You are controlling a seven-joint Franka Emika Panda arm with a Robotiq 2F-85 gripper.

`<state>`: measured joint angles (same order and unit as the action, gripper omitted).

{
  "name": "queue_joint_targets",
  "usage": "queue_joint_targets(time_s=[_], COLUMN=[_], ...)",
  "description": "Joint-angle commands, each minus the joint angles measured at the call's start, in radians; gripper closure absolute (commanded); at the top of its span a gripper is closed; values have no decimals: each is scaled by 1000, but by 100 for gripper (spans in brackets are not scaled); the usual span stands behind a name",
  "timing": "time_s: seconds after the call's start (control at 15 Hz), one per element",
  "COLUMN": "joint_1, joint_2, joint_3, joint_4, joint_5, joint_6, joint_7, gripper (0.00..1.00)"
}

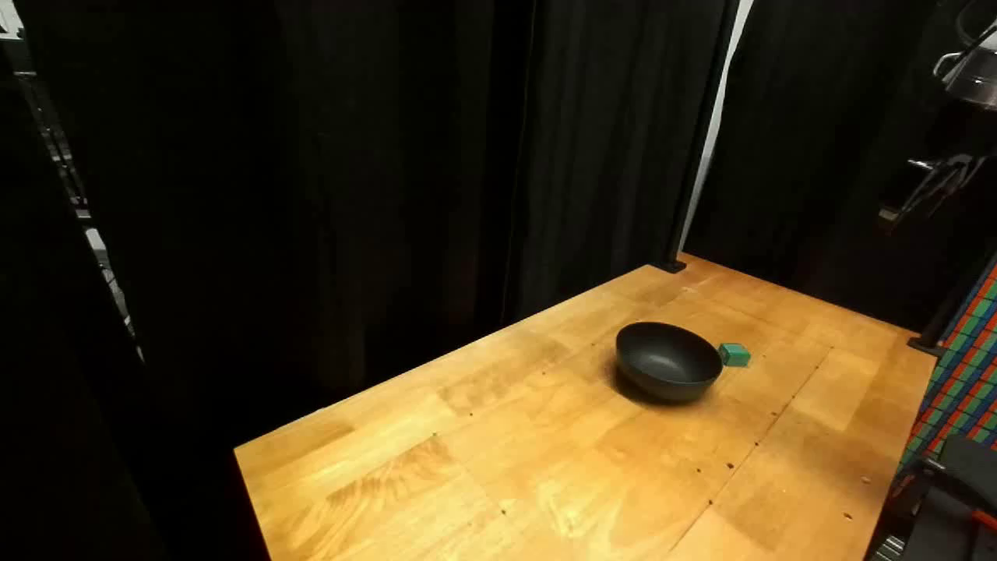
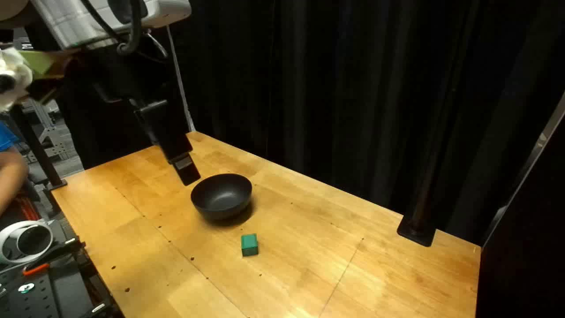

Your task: Put the green block in the black bowl

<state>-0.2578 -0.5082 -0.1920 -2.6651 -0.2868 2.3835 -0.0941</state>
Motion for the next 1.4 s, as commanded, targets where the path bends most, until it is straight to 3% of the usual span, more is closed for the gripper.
queue_joint_targets(time_s=[0.0,0.6,1.0,1.33], joint_1=[-5,-5,34,50], joint_2=[-1,-5,188,431], joint_3=[5,5,102,145], joint_4=[4,7,33,64], joint_5=[4,4,10,-26], joint_6=[-2,-2,65,303], joint_7=[-3,-3,150,296], gripper=[0,0,0,0])
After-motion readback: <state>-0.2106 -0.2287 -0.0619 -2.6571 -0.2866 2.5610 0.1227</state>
